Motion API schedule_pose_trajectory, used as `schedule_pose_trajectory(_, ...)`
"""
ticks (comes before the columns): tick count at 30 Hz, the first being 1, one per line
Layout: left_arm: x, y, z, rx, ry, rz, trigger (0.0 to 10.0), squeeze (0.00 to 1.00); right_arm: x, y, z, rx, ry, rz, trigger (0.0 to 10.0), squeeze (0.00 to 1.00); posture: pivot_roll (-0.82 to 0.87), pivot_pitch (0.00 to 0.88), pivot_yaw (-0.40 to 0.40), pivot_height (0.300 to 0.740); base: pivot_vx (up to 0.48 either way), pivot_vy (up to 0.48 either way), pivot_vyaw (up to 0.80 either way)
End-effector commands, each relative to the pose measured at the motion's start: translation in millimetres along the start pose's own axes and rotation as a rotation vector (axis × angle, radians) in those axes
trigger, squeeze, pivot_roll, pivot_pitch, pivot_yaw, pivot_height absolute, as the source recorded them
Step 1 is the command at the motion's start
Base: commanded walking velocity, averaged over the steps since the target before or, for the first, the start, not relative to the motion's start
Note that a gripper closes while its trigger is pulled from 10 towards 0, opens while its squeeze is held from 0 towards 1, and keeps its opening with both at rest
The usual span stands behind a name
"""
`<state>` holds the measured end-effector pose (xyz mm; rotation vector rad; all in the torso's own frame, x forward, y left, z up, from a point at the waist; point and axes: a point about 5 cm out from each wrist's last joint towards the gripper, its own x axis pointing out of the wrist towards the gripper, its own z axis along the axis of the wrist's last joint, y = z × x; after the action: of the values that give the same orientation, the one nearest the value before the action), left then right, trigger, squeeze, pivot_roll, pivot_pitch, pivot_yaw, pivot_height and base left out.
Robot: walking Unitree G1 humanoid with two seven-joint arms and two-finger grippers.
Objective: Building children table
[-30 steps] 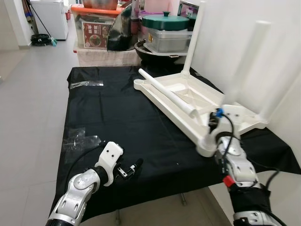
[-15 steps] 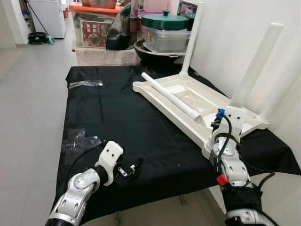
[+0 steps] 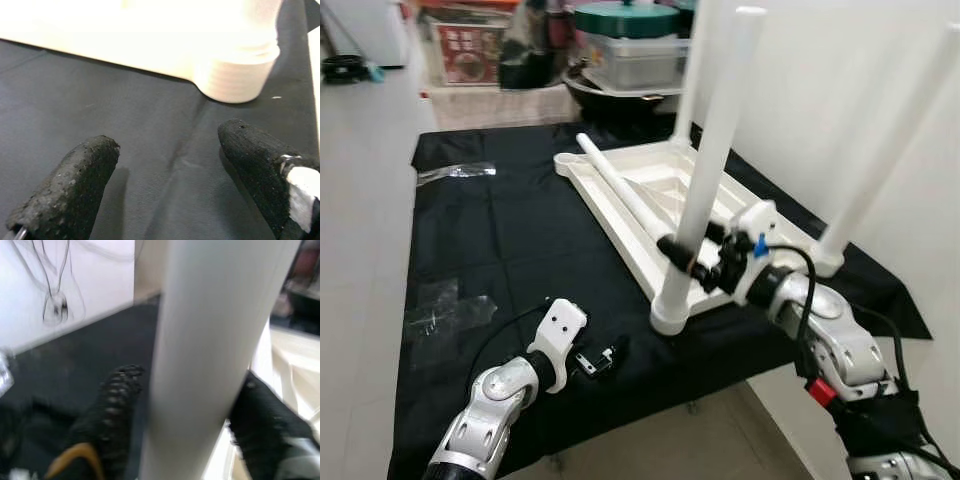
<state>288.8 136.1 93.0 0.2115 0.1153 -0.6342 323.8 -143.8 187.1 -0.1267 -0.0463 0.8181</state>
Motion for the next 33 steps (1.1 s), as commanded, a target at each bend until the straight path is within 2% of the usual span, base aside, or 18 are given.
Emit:
schedule_pose_trajectory(1, -0.8, -3.0, -4.8, -0.002, 0.024, -0.008, 10.0, 0.0, 5.5, -8.2, -15.7, -0.008, 0.075, -0.078, 0.0, 0.0, 0.03, 0.0, -0.12, 0.74, 0.0, 0.0, 0.0)
schedule_pose_trajectory(6, -1.8, -2.4, -5.1, -0.001, 0.026, -0.007, 10.0, 0.0, 8.4, -20.2, -23.4, 0.013, 0.112, -0.189, 0.0, 0.0, 0.04, 0.0, -0.118, 0.74, 0.0, 0.0, 0.0)
schedule_pose_trajectory(7, -2.2, -1.9, -5.2, 0.0, 0.027, -0.006, 10.0, 0.0, 8.9, -27.3, -28.9, 0.037, 0.141, -0.282, 0.0, 0.0, 0.04, 0.0, -0.116, 0.74, 0.0, 0.0, 0.0)
schedule_pose_trajectory(8, -2.2, -1.9, -5.2, 0.0, 0.027, -0.006, 10.0, 0.0, 8.9, -27.3, -28.9, 0.037, 0.141, -0.282, 0.0, 0.0, 0.04, 0.0, -0.116, 0.74, 0.0, 0.0, 0.0)
schedule_pose_trajectory(10, -2.3, -1.1, -5.1, 0.002, 0.029, -0.006, 10.0, 0.0, 1.7, -40.7, -40.6, 0.087, 0.193, -0.485, 0.0, 0.0, 0.03, 0.0, -0.114, 0.74, 0.0, 0.0, 0.0)
schedule_pose_trajectory(11, -2.3, -1.1, -5.1, 0.002, 0.029, -0.006, 10.0, 0.0, 1.7, -40.7, -40.6, 0.087, 0.193, -0.485, 0.0, 0.0, 0.03, 0.0, -0.114, 0.74, 0.0, 0.0, 0.0)
schedule_pose_trajectory(13, -2.1, -0.8, -4.9, 0.002, 0.028, -0.007, 10.0, 0.0, -4.8, -45.4, -45.3, 0.109, 0.212, -0.568, 0.0, 0.0, 0.03, 0.0, -0.113, 0.74, 0.0, 0.0, 0.0)
schedule_pose_trajectory(14, -1.8, -0.9, -4.9, 0.002, 0.028, -0.008, 10.0, 0.0, -14.7, -53.4, -51.3, 0.132, 0.239, -0.7, 0.0, 0.0, 0.03, 0.0, -0.111, 0.74, 0.0, 0.0, 0.0)
schedule_pose_trajectory(15, -1.1, -1.4, -4.7, 0.002, 0.028, -0.009, 10.0, 0.0, -31.0, -65.2, -58.1, 0.146, 0.269, -0.898, 0.0, 0.0, 0.03, 0.0, -0.112, 0.74, 0.0, 0.0, 0.0)
schedule_pose_trajectory(16, -1.1, -1.4, -4.7, 0.002, 0.028, -0.009, 10.0, 0.0, -31.0, -65.2, -58.1, 0.146, 0.269, -0.898, 0.0, 0.0, 0.03, 0.0, -0.112, 0.74, 0.0, 0.0, 0.0)
schedule_pose_trajectory(17, -0.5, -1.9, -4.6, 0.002, 0.027, -0.011, 10.0, 0.0, -50.3, -73.9, -66.2, 0.169, 0.302, -1.094, 0.0, 0.0, 0.03, 0.0, -0.112, 0.74, 0.0, 0.0, 0.0)
schedule_pose_trajectory(18, -0.5, -1.9, -4.6, 0.002, 0.027, -0.011, 10.0, 0.0, -50.3, -73.9, -66.2, 0.169, 0.302, -1.094, 0.0, 0.0, 0.03, 0.0, -0.112, 0.74, 0.0, 0.0, 0.0)
schedule_pose_trajectory(20, 0.1, -2.2, -4.6, 0.001, 0.027, -0.011, 10.0, 0.0, -74.3, -77.8, -77.9, 0.199, 0.352, -1.331, 0.0, 0.0, 0.03, 0.0, -0.113, 0.74, 0.0, 0.0, 0.0)
schedule_pose_trajectory(26, 0.7, -2.4, -5.0, 0.0, 0.027, -0.012, 10.0, 0.0, -84.2, -76.4, -77.7, 0.157, 0.343, -1.455, 0.0, 0.0, 0.02, 0.0, -0.111, 0.74, 0.0, 0.0, 0.0)
schedule_pose_trajectory(28, 0.7, -2.4, -5.0, 0.0, 0.027, -0.012, 10.0, 0.0, -84.2, -76.4, -77.7, 0.157, 0.343, -1.455, 0.0, 0.0, 0.02, 0.0, -0.111, 0.74, 0.0, 0.0, 0.0)
schedule_pose_trajectory(31, 2.5, -2.9, -4.4, 0.001, 0.024, -0.013, 10.0, 0.0, -73.3, -83.7, -67.9, 0.164, 0.316, -1.416, 0.0, 0.0, 0.02, 0.0, -0.113, 0.74, 0.0, 0.0, 0.0)
schedule_pose_trajectory(32, 2.9, -2.9, -4.1, 0.001, 0.022, -0.013, 10.0, 0.0, -65.3, -84.8, -63.7, 0.162, 0.307, -1.372, 10.0, 0.0, 0.02, 0.0, -0.113, 0.74, 0.0, 0.0, 0.0)
schedule_pose_trajectory(33, 3.0, -3.2, -4.3, -0.001, 0.022, -0.012, 10.0, 0.0, -56.6, -86.0, -57.7, 0.164, 0.272, -1.311, 10.0, 0.0, 0.02, 0.0, -0.117, 0.74, 0.0, 0.0, 0.0)
